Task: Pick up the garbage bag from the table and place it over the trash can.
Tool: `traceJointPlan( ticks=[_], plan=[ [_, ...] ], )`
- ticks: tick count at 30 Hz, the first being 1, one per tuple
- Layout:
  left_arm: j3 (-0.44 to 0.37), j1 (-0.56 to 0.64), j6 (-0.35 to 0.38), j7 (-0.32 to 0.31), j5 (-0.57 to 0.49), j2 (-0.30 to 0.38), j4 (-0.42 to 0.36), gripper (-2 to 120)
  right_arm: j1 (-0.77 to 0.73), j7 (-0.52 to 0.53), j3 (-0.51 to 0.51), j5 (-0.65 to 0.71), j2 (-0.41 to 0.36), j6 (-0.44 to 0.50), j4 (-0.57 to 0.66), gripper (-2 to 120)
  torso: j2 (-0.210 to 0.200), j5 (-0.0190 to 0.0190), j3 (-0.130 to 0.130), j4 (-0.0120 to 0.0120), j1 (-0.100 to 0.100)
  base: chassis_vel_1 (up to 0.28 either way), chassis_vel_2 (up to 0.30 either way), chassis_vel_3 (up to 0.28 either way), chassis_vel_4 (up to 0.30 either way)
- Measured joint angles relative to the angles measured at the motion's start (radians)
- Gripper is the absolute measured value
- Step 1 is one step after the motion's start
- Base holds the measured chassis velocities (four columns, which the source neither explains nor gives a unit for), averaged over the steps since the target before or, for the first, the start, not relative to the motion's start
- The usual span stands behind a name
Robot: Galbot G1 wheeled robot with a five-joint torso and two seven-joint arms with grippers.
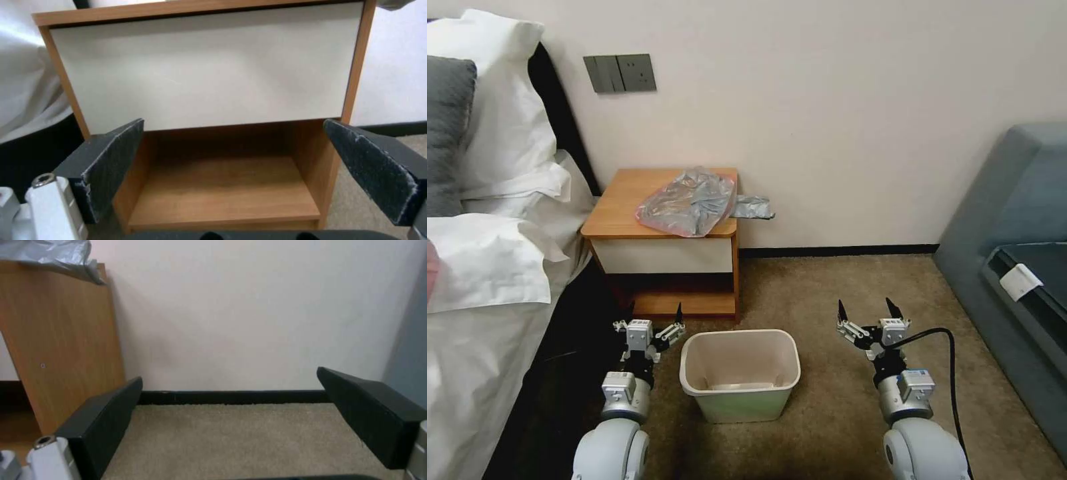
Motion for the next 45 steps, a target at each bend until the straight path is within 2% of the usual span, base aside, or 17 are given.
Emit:
traceJointPlan(
  ticks=[10, 12, 13, 17, 18, 20, 21, 22, 23, 24, 26, 27, 29, 39, 43, 44, 45],
  plan=[
    [-0.008, 0.004, 0.0, 0.0, -0.003, -0.001, -0.014, 100, -0.007, 0.003, 0.0, 0.0, 0.001, 0.0, 0.014, 100, 0.0, -0.0001, 0.0, 0.0, 0.0, 0.0, 0.0, 0.0, 0.0],
    [-0.053, 0.026, 0.002, -0.005, -0.024, -0.007, -0.081, 100, -0.042, 0.022, -0.004, -0.007, 0.011, -0.001, 0.082, 100, 0.0, 0.0001, 0.0, 0.0, 0.0, 0.0, 0.0, 0.0, 0.0],
    [-0.053, 0.026, 0.002, -0.005, -0.024, -0.007, -0.081, 100, -0.042, 0.022, -0.004, -0.007, 0.011, -0.001, 0.082, 100, 0.0, 0.0001, 0.0, 0.0, 0.0, 0.0, 0.0, 0.0, 0.0],
    [-0.154, 0.076, 0.011, -0.016, -0.07, -0.02, -0.231, 100, -0.123, 0.063, -0.016, -0.024, 0.033, -0.007, 0.234, 100, 0.0, 0.0, 0.0, 0.0001, 0.0, 0.0, 0.0, 0.0, 0.0],
    [-0.154, 0.076, 0.011, -0.016, -0.07, -0.02, -0.231, 100, -0.123, 0.063, -0.016, -0.024, 0.033, -0.007, 0.234, 100, 0.0, 0.0, 0.0, 0.0001, 0.0, 0.0, 0.0, 0.0, 0.0],
    [-0.212, 0.105, 0.016, -0.022, -0.097, -0.028, -0.317, 100, -0.161, 0.082, -0.027, -0.007, 0.042, -0.016, 0.309, 100, 0.0, -0.0004, 0.0, -0.0002, 0.0, 0.0, 0.0, 0.0, 0.0],
    [-0.212, 0.105, 0.016, -0.022, -0.097, -0.028, -0.317, 100, -0.161, 0.082, -0.027, -0.007, 0.042, -0.016, 0.309, 100, 0.0, -0.0004, 0.0, -0.0002, 0.0, 0.0, 0.0, 0.0, 0.0],
    [-0.231, 0.125, 0.028, -0.02, -0.119, -0.024, -0.349, 100, -0.168, 0.081, -0.035, 0.015, 0.042, -0.022, 0.318, 100, 0.0, 0.0001, 0.0, 0.0001, 0.0, 0.0, 0.0, 0.0, 0.0],
    [-0.234, 0.149, 0.046, -0.014, -0.135, -0.013, -0.355, 100, -0.173, 0.078, -0.037, 0.024, 0.042, -0.024, 0.319, 100, 0.0, 0.0012, 0.0, -0.0001, 0.0, 0.0, 0.0, 0.0, 0.0],
    [-0.235, 0.179, 0.067, -0.005, -0.15, 0.004, -0.356, 100, -0.178, 0.07, -0.038, 0.033, 0.041, -0.025, 0.318, 100, 0.0, -0.0006, 0.0, 0.0005, 0.0, 0.0, 0.0, 0.0, 0.0],
    [-0.235, 0.192, 0.072, -0.001, -0.154, 0.015, -0.353, 100, -0.18, 0.063, -0.038, 0.039, 0.038, -0.025, 0.316, 100, 0.0, -0.0008, 0.0, 0.0001, 0.0, 0.0, 0.0, 0.0, 0.0],
    [-0.235, 0.206, 0.073, 0.002, -0.155, 0.027, -0.343, 100, -0.184, 0.056, -0.038, 0.047, 0.035, -0.026, 0.312, 100, 0.0, 0.0006, 0.0, 0.0002, 0.0, 0.0, 0.0, 0.0, 0.0],
    [-0.23, 0.227, 0.074, 0.006, -0.156, 0.043, -0.323, 100, -0.187, 0.048, -0.038, 0.062, 0.024, -0.026, 0.303, 100, 0.0, -0.0005, 0.0, 0.0001, 0.0, 0.0, 0.0, 0.0, 0.0],
    [-0.215, 0.26, 0.058, -0.001, -0.15, 0.055, -0.316, 100, -0.176, 0.036, -0.049, 0.156, -0.011, -0.032, 0.285, 100, 0.0, 0.0, 0.0, 0.0, 0.0, 0.0, 0.0, 0.0, 0.0],
    [-0.206, 0.264, 0.051, -0.008, -0.148, 0.05, -0.328, 100, -0.126, 0.047, -0.064, 0.385, -0.03, -0.124, 0.298, 100, 0.0, 0.0, 0.0, -0.0001, 0.0, 0.0, 0.0, 0.0, 0.0],
    [-0.206, 0.264, 0.051, -0.008, -0.148, 0.05, -0.328, 100, -0.126, 0.047, -0.064, 0.385, -0.03, -0.124, 0.298, 100, 0.0, 0.0, 0.0, -0.0001, 0.0, 0.0, 0.0, 0.0, 0.0],
    [-0.204, 0.265, 0.048, -0.008, -0.146, 0.047, -0.329, 100, -0.101, 0.055, -0.071, 0.479, -0.04, -0.16, 0.297, 100, 0.0, 0.0, 0.0, -0.0001, 0.0, 0.0, 0.0, 0.0, 0.0]
  ],
)
